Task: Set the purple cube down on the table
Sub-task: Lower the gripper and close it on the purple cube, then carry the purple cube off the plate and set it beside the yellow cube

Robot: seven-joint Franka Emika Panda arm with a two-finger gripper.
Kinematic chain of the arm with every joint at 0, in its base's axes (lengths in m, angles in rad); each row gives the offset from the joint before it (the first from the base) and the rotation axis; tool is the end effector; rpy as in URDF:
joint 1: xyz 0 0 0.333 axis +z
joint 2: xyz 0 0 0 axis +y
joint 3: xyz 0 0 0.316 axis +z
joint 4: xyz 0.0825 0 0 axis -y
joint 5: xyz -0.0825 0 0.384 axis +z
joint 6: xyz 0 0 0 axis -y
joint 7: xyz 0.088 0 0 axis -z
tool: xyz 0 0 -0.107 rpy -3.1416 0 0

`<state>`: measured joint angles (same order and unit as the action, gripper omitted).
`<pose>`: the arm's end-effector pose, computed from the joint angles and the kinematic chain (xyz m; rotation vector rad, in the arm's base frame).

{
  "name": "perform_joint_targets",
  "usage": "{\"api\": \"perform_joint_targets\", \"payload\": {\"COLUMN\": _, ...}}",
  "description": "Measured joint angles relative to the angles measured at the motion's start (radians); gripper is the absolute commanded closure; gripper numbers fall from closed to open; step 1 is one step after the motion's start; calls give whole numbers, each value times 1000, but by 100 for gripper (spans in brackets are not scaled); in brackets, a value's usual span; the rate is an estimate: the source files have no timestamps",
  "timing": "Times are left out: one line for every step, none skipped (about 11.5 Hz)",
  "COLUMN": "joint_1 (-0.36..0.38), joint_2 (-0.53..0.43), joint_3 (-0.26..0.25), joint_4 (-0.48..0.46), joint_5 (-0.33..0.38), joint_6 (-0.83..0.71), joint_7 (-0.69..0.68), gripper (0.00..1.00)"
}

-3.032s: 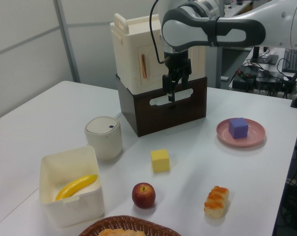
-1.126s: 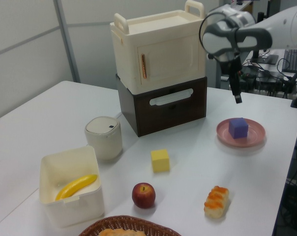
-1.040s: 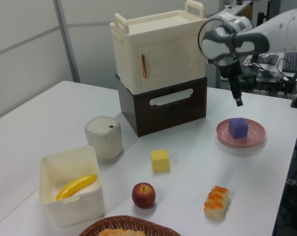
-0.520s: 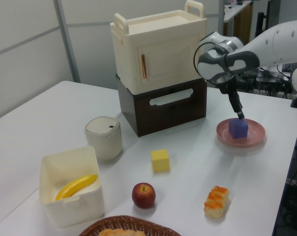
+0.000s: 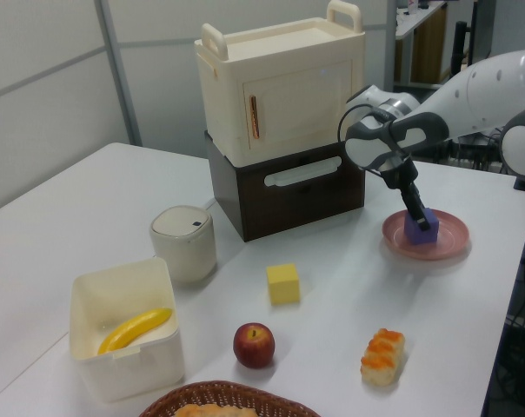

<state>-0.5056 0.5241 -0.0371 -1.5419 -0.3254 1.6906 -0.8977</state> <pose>0.5440 -0.3601 0.3288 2.9620 0.6898 -0.7732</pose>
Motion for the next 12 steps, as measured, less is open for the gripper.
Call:
{"api": "perform_joint_targets", "payload": {"joint_1": 0, "joint_2": 3, "joint_3": 1, "joint_4": -10, "joint_5": 0, "joint_6": 21, "joint_7": 0, "gripper": 71}}
{"api": "perform_joint_targets", "payload": {"joint_1": 1, "joint_2": 4, "joint_3": 2, "joint_4": -13, "joint_5": -9, "joint_6": 30, "joint_7": 0, "gripper": 81}}
{"api": "perform_joint_targets", "payload": {"joint_1": 1, "joint_2": 3, "joint_3": 4, "joint_4": -12, "joint_5": -24, "joint_6": 30, "joint_7": 0, "gripper": 81}}
{"api": "perform_joint_targets", "payload": {"joint_1": 1, "joint_2": 0, "joint_3": 7, "joint_4": -9, "joint_5": -32, "joint_6": 30, "joint_7": 0, "gripper": 81}}
{"api": "perform_joint_targets", "payload": {"joint_1": 4, "joint_2": -8, "joint_3": 10, "joint_4": -5, "joint_5": -33, "joint_6": 30, "joint_7": 0, "gripper": 82}}
{"api": "perform_joint_targets", "payload": {"joint_1": 14, "joint_2": -23, "joint_3": 11, "joint_4": -1, "joint_5": -33, "joint_6": 30, "joint_7": 0, "gripper": 82}}
{"api": "perform_joint_targets", "payload": {"joint_1": 28, "joint_2": -41, "joint_3": 11, "joint_4": 3, "joint_5": -33, "joint_6": 28, "joint_7": 0, "gripper": 81}}
{"api": "perform_joint_targets", "payload": {"joint_1": 47, "joint_2": -57, "joint_3": 12, "joint_4": 14, "joint_5": -33, "joint_6": 6, "joint_7": 0, "gripper": 80}}
{"api": "perform_joint_targets", "payload": {"joint_1": 69, "joint_2": -69, "joint_3": 13, "joint_4": 27, "joint_5": -33, "joint_6": -14, "joint_7": 6, "gripper": 80}}
{"api": "perform_joint_targets", "payload": {"joint_1": 96, "joint_2": -75, "joint_3": 14, "joint_4": 42, "joint_5": -30, "joint_6": -27, "joint_7": 31, "gripper": 80}}
{"api": "perform_joint_targets", "payload": {"joint_1": 129, "joint_2": -78, "joint_3": 15, "joint_4": 50, "joint_5": -18, "joint_6": -31, "joint_7": 80, "gripper": 78}}
{"api": "perform_joint_targets", "payload": {"joint_1": 168, "joint_2": -78, "joint_3": 17, "joint_4": 51, "joint_5": 12, "joint_6": -31, "joint_7": 150, "gripper": 75}}
